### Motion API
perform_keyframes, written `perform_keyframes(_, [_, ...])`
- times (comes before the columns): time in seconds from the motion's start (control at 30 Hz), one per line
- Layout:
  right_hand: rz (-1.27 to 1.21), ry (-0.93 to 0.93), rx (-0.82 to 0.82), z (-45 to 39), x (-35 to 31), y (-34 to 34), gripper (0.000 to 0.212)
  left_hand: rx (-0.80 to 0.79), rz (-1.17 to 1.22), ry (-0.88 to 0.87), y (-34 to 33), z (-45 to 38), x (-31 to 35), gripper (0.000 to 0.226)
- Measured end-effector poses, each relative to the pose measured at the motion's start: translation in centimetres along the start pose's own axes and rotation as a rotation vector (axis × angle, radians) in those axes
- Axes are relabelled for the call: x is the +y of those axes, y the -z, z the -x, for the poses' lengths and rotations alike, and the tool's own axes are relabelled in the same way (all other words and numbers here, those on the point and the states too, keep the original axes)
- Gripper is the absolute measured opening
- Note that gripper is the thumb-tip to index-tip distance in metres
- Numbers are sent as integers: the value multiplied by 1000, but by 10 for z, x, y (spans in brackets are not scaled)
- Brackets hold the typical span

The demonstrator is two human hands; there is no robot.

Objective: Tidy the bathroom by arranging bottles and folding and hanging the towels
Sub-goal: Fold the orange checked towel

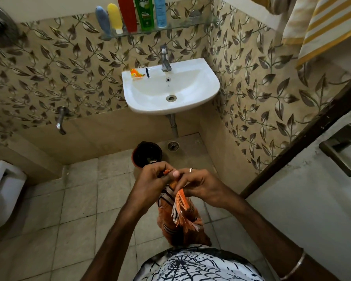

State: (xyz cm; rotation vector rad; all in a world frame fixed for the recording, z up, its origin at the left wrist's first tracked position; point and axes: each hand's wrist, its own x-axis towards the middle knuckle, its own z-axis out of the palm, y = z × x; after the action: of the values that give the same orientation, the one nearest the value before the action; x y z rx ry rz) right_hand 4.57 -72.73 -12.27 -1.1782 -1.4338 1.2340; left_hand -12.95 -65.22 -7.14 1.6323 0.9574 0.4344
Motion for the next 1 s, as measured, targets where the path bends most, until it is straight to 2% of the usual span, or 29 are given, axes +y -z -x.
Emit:
perform_keyframes(0.1, [-8,-16,41,-4,-5,-3,12,37,35,-23,-1,5,1,9])
perform_keyframes(0.17, [-14,-6,68,-5,-8,-4,14,68,86,34,1,7,1,15])
perform_keyframes(0.27, [1,-16,80,-3,-11,-6,16,16,177,161,9,7,-3,23])
perform_keyframes(0.37, [-9,-42,121,-1,-9,-8,13,-9,193,201,12,11,-6,15])
perform_keyframes(0.6, [104,16,228,0,-7,-9,15,184,229,136,2,15,-5,12])
perform_keyframes(0.67, [92,37,212,1,-8,-6,11,222,250,114,0,16,-5,12])
perform_keyframes(0.77, [84,23,193,2,-11,-6,16,225,268,90,-3,17,-4,11])
perform_keyframes(1.0, [37,73,299,3,-16,-11,24,177,273,72,-8,22,-3,14])
